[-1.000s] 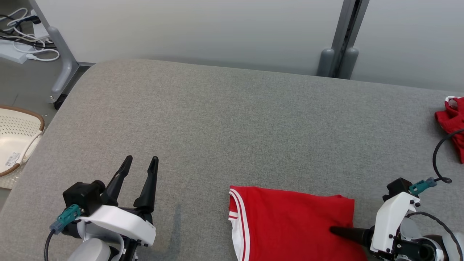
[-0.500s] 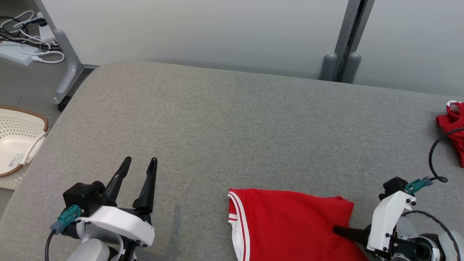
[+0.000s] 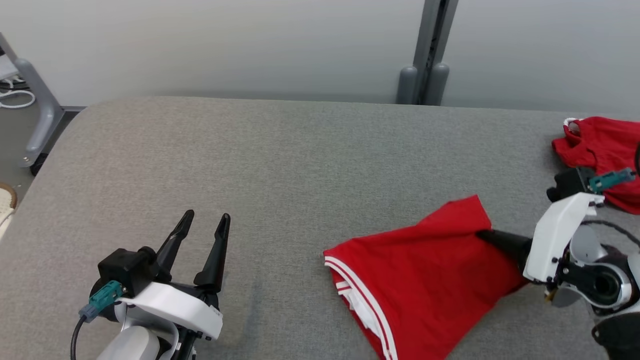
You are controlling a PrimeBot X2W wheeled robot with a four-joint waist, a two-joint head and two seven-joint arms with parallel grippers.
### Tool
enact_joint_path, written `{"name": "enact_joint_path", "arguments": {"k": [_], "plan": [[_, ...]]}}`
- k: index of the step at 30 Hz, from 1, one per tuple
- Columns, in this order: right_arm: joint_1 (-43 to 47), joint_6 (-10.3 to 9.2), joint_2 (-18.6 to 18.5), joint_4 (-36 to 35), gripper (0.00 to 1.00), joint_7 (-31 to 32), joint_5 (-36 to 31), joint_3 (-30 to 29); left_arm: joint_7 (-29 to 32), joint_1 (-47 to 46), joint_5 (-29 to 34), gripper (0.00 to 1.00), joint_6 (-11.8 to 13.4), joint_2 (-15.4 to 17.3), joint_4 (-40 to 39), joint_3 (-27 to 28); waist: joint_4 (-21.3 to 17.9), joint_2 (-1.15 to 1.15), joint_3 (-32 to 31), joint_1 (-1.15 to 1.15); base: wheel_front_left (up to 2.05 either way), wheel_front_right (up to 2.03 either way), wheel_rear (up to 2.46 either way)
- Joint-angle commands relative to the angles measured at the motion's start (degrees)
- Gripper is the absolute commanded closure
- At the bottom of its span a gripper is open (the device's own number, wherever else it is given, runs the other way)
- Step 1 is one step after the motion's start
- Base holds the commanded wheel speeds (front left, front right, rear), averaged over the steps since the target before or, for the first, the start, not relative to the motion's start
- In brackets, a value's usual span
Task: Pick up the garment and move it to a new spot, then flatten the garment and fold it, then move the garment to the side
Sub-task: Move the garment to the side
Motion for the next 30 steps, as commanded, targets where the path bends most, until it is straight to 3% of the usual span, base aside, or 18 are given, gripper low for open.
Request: {"name": "enact_joint_path", "arguments": {"k": [1, 13, 30], "plan": [[-1.3, 0.04, -0.7, 0.0, 1.0, -0.8, 0.4, 0.4, -0.2, -1.1, 0.6, 0.0, -0.1, 0.2, 0.0, 0.0, -1.5, 0.0, 1.1, 0.0, 0.0, 0.0, 0.0], [-19.3, 0.04, -9.5, 5.6, 1.0, -9.3, 2.6, 8.4, 0.6, -7.0, 2.4, 0.0, -1.0, 0.2, -1.2, -1.0, -6.0, 0.0, 10.4, 0.0, 0.0, 0.0, 0.0], [-34.9, 0.04, -18.6, 17.1, 1.0, -20.2, 4.4, 8.4, 2.0, -12.1, 4.1, 0.0, -1.5, 1.0, -1.9, -2.3, -7.3, 0.0, 19.9, 0.0, 0.0, 0.0, 0.0]]}}
